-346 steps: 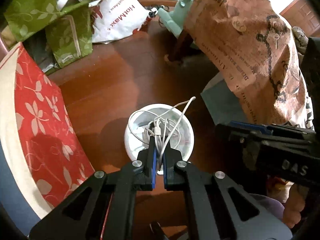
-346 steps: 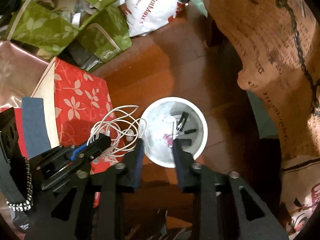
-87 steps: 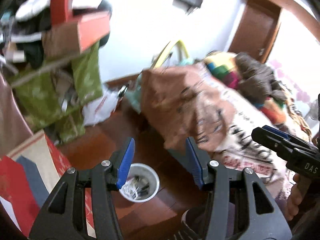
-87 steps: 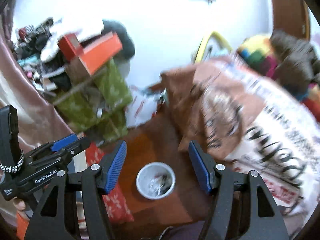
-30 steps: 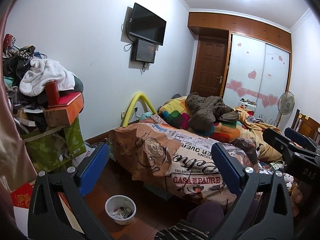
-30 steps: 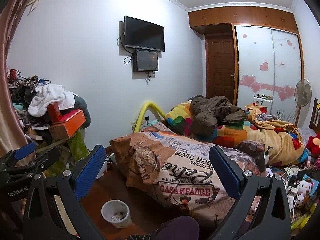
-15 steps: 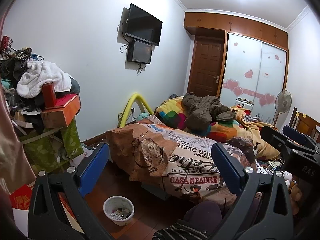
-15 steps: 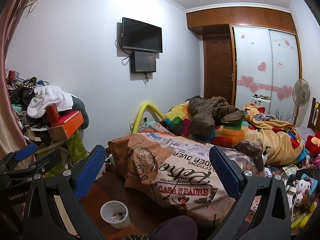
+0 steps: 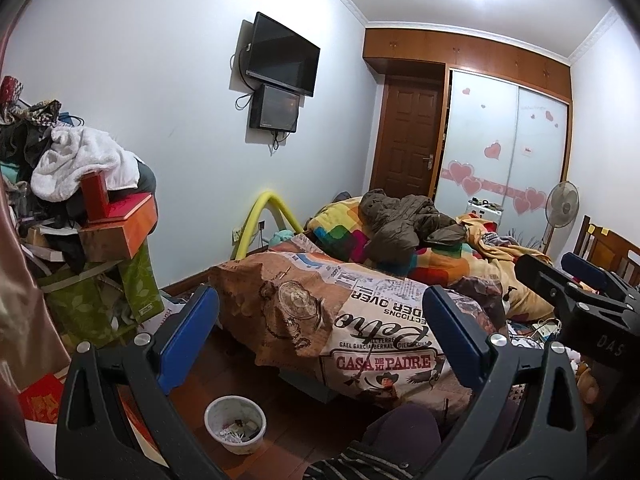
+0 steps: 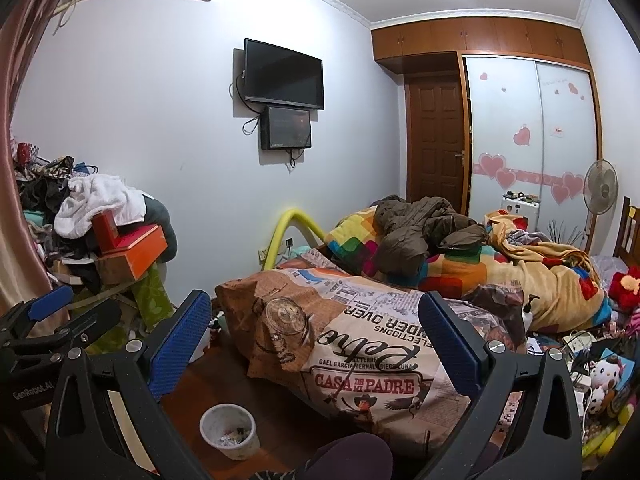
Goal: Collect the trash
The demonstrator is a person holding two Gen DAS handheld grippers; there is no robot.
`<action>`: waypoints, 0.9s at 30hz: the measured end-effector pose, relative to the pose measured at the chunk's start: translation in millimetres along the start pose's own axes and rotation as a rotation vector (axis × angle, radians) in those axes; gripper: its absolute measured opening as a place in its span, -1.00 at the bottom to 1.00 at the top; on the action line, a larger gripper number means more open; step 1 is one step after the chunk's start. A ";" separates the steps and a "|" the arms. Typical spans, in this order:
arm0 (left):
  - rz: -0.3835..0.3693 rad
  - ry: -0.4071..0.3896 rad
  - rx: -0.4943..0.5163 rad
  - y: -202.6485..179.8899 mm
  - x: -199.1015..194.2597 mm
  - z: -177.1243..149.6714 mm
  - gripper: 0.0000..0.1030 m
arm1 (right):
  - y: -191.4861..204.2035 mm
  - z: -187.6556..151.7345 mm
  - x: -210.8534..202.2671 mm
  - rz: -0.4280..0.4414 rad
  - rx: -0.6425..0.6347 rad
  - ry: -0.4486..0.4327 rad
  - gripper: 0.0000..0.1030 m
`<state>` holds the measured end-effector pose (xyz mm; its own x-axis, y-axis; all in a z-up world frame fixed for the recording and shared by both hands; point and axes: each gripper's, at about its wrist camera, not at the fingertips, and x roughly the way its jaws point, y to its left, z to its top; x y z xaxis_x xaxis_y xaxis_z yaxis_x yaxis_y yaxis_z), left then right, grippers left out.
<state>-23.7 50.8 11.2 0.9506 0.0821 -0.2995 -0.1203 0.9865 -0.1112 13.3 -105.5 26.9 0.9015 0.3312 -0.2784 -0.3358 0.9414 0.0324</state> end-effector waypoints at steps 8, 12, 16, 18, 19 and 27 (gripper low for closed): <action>-0.008 0.001 -0.007 -1.6 -1.4 1.2 0.99 | 0.5 1.2 -0.5 0.001 0.003 0.003 1.00; -0.007 0.000 -0.007 -1.4 -1.6 1.3 0.99 | 1.0 -0.1 0.9 0.004 0.007 0.013 1.00; -0.009 0.000 -0.009 -0.6 -1.1 1.3 0.99 | 2.1 -1.6 1.4 0.007 0.011 0.022 1.00; -0.006 0.001 -0.010 -0.6 -1.0 1.0 0.99 | 2.3 -1.6 1.6 0.007 0.011 0.021 1.00; -0.005 0.001 -0.009 -0.6 -0.9 1.0 0.99 | 2.5 -1.6 1.6 0.005 0.011 0.021 1.00; -0.003 -0.003 -0.010 -1.2 -0.9 0.1 0.99 | 2.7 -1.5 1.7 0.005 0.011 0.022 1.00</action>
<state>-24.3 49.6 11.7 0.9518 0.0800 -0.2963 -0.1205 0.9853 -0.1213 13.5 -102.4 25.2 0.8935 0.3348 -0.2993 -0.3373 0.9403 0.0450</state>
